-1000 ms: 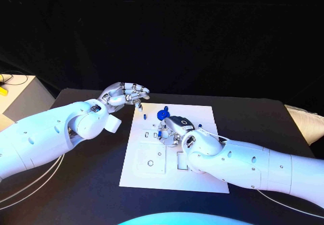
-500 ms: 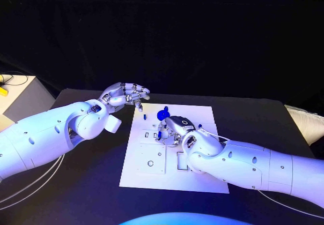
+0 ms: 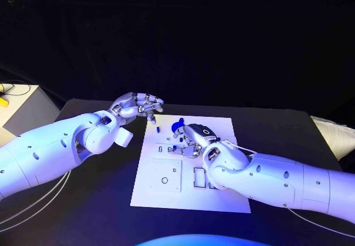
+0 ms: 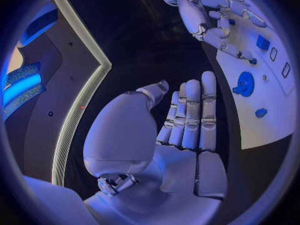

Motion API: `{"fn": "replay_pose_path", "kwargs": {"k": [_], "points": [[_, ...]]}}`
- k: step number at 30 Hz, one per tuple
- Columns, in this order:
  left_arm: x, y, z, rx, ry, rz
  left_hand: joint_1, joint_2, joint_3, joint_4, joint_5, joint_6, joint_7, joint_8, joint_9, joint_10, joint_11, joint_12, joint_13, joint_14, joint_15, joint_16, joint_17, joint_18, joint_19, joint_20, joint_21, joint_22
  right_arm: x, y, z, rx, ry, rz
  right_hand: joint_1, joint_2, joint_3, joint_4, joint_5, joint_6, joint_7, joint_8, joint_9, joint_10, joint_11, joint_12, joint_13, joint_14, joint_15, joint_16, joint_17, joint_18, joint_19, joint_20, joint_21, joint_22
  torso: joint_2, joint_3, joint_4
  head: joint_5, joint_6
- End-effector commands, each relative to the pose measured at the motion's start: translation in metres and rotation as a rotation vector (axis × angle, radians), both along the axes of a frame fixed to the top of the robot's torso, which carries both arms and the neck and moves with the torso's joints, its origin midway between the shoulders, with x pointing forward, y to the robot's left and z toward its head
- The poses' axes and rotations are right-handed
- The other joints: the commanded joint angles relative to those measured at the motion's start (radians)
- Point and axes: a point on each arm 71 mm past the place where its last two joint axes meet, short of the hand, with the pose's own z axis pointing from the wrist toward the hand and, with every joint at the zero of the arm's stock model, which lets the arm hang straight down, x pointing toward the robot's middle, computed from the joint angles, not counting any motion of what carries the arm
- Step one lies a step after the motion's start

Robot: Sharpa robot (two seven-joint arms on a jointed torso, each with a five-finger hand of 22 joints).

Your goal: Assemble the parts on the task board

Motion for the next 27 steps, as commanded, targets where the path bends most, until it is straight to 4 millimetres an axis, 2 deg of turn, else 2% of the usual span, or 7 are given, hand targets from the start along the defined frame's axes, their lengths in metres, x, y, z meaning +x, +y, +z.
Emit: {"fn": "replay_pose_path", "kwargs": {"k": [1, 4, 7, 8, 10, 17, 27], "points": [[0.001, -0.001, -0.003, 0.052, 0.011, 0.002, -0.004, 0.004, -0.015, -0.009, 0.002, 0.01, -0.007, 0.01, 0.009, 0.013, -0.013, 0.079, 0.054, 0.064, -0.012, 0.103, 0.106, 0.016, 0.011, -0.013, 0.019, 0.007, 0.006, -0.006, 0.018, 0.147, -0.001, 0.064, 0.029, 0.034, 0.021, -0.007, 0.012, 0.009, -0.005, 0.012, 0.002, 0.009, 0.005, -0.003, 0.174, 0.076, 0.002, -0.007, 0.143, 0.014, 0.037, 0.007, -0.011, 0.114, -0.004, -0.0012, -0.0018, -0.002, 0.005], [0.003, 0.0, -0.007, 0.101, 0.034, 0.016, -0.021, 0.017, -0.026, -0.003, 0.007, 0.014, -0.02, 0.032, 0.026, -0.023, -0.027, 0.257, 0.183, 0.174, -0.022, 0.286, 0.301, 0.008, 0.051, -0.026, 0.084, 0.063, 0.014, -0.019, 0.031, 0.21, 0.026, 0.089, 0.077, 0.044, 0.049, -0.018, 0.069, 0.006, -0.005, 0.017, 0.002, 0.003, 0.004, -0.008, 0.169, 0.072, 0.0, -0.015, 0.13, 0.019, 0.027, 0.006, -0.035, 0.096, -0.008, -0.0004, -0.0023, -0.001, 0.005], [0.004, 0.001, -0.013, 0.162, 0.076, 0.023, -0.063, 0.022, -0.048, 0.028, 0.006, 0.036, -0.041, 0.086, 0.059, -0.027, -0.042, 0.454, 0.316, 0.277, -0.037, 0.433, 0.471, -0.022, 0.158, -0.04, 0.232, 0.265, 0.023, -0.037, 0.043, 0.263, 0.048, 0.091, 0.096, 0.04, 0.066, -0.02, 0.129, 0.003, -0.004, 0.02, 0.0, 0.004, 0.005, -0.007, 0.171, 0.072, 0.001, -0.015, 0.132, 0.019, 0.027, 0.005, -0.037, 0.096, -0.011, 0.0015, -0.0016, -0.005, 0.004], [0.005, 0.001, -0.015, 0.189, 0.097, 0.02, -0.093, 0.027, -0.058, 0.055, 0.006, 0.041, -0.052, 0.113, 0.076, 0.025, -0.051, 0.595, 0.449, 0.326, -0.043, 0.497, 0.552, -0.041, 0.219, -0.044, 0.314, 0.385, 0.026, -0.044, 0.047, 0.283, 0.058, 0.086, 0.095, 0.039, 0.068, -0.018, 0.135, 0.006, -0.004, 0.022, 0.001, 0.005, 0.004, -0.006, 0.172, 0.072, 0.001, -0.015, 0.132, 0.019, 0.027, 0.005, -0.037, 0.097, -0.012, 0.0022, -0.0015, -0.004, 0.003], [0.004, 0.001, -0.02, 0.256, 0.15, 0.002, -0.112, 0.035, -0.058, 0.082, 0.004, 0.028, -0.054, 0.136, 0.093, 0.065, -0.057, 0.71, 0.574, 0.351, -0.051, 0.528, 0.594, -0.055, 0.259, -0.051, 0.371, 0.469, 0.033, -0.06, 0.054, 0.324, 0.089, 0.065, 0.097, 0.038, 0.072, -0.017, 0.143, 0.011, -0.005, 0.026, 0.002, 0.005, 0.003, -0.006, 0.171, 0.072, 0.0, -0.016, 0.131, 0.019, 0.027, 0.005, -0.038, 0.096, -0.015, 0.004, -0.0034, -0.003, -0.001], [0.004, -0.011, -0.023, 0.514, 0.266, -0.092, -0.193, 0.04, -0.117, 0.177, 0.003, -0.01, -0.051, 0.145, 0.104, 0.128, -0.054, 0.819, 0.699, 0.38, -0.049, 0.561, 0.641, -0.061, 0.276, -0.049, 0.407, 0.514, 0.057, -0.122, 0.075, 0.424, 0.126, -0.092, 0.096, 0.036, 0.08, -0.014, 0.154, -0.001, -0.003, 0.024, -0.001, -0.005, 0.005, -0.016, 0.163, 0.067, 0.0, -0.028, 0.113, 0.026, 0.014, 0.005, -0.071, 0.07, -0.025, 0.0089, -0.0048, -0.007, -0.004], [0.013, -0.048, -0.001, 0.873, 0.231, -0.276, -0.245, 0.069, -0.093, 0.183, 0.004, -0.008, -0.061, 0.191, 0.137, 0.147, -0.062, 0.862, 0.75, 0.395, -0.056, 0.582, 0.673, -0.073, 0.307, -0.053, 0.455, 0.59, 0.085, -0.186, 0.095, 0.484, 0.132, -0.253, 0.089, 0.03, 0.088, -0.011, 0.18, -0.013, 0.0, 0.022, -0.003, -0.019, 0.007, -0.029, 0.151, 0.062, 0.002, -0.04, 0.095, 0.033, 0.003, 0.006, -0.101, 0.048, -0.037, 0.0238, -0.0033, -0.007, -0.015]]}}
